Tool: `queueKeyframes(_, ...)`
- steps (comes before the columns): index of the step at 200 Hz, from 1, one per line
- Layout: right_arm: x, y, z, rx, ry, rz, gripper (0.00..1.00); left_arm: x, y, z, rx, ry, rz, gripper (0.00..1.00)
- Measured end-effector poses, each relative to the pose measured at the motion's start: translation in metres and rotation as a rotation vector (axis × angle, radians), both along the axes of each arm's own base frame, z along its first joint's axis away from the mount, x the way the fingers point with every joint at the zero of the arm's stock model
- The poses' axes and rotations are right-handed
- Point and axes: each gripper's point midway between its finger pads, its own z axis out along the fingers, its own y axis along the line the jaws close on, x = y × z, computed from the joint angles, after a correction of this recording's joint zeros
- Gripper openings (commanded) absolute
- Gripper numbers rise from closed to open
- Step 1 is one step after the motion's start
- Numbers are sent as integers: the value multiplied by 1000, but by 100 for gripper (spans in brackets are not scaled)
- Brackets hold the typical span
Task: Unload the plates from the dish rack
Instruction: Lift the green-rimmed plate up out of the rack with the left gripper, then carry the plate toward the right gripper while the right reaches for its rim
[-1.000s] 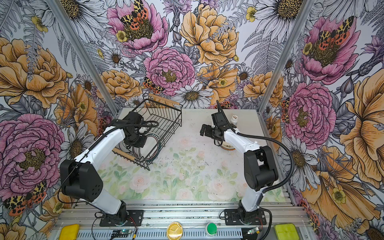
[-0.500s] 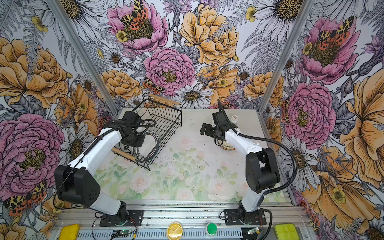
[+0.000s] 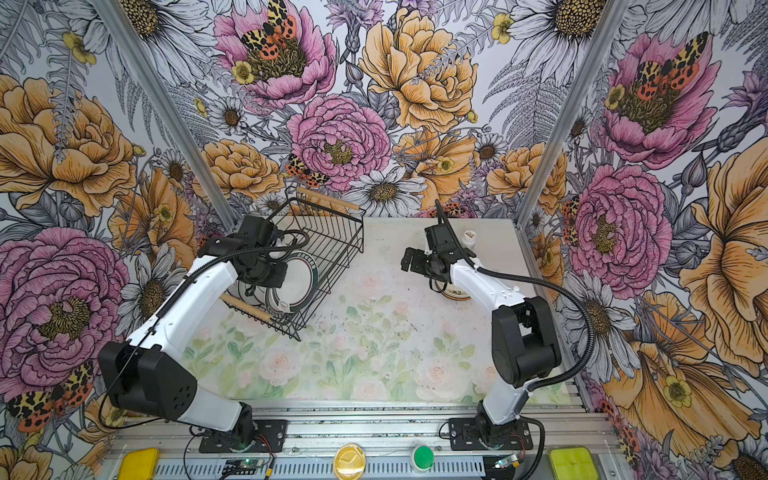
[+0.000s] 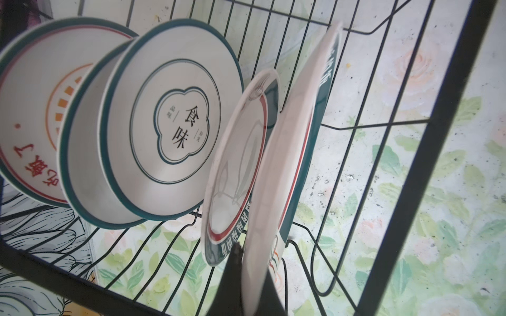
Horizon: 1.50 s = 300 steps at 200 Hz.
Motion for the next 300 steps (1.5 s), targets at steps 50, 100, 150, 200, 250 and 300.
queueKeyframes(50, 1, -17, 22, -15, -61, -26, 99, 15, -8, 69, -7, -189, -11, 0)
queueKeyframes(100, 0, -52, 56, -89, -163, -76, 99, 19, -4, 174, -26, -477, 52, 0)
queueKeyframes(150, -16, -92, 76, -208, -237, -169, 99, -6, -23, 227, -311, -762, 168, 0)
queueKeyframes(200, -46, -121, 59, -290, -217, -243, 99, -2, -58, 179, -627, -764, 277, 0)
queueKeyframes(250, -85, -140, 41, -325, -202, -298, 99, 0, -92, 117, -782, -650, 347, 0)
queueKeyframes(300, -111, -133, 25, -239, -202, -279, 99, -2, -139, 89, -894, -537, 315, 0)
